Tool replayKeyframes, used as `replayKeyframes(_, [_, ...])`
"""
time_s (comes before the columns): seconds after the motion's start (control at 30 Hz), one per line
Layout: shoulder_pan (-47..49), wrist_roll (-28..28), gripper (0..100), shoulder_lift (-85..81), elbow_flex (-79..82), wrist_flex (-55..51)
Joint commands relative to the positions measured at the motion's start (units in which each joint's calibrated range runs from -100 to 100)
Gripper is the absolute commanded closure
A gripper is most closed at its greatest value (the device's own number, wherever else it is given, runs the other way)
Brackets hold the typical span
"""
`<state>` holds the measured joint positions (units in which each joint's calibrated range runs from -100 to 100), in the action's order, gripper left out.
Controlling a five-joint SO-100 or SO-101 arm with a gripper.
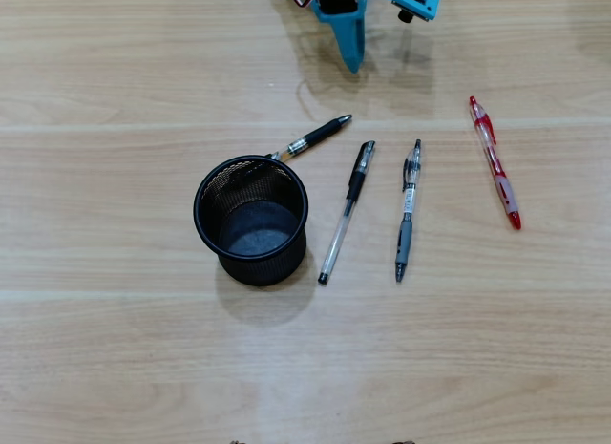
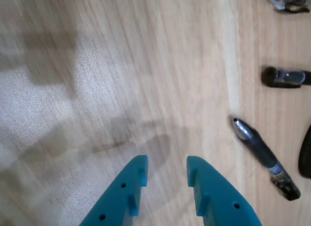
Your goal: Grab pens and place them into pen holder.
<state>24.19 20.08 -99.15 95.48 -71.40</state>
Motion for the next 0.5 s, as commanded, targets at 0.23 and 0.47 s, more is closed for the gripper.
replayKeyframes(0.23, [-0.07,-0.11,90,-0.25,-0.83,-2.55])
replayKeyframes(0.47, [-0.32,-0.06,90,-0.25,-0.74,-2.47])
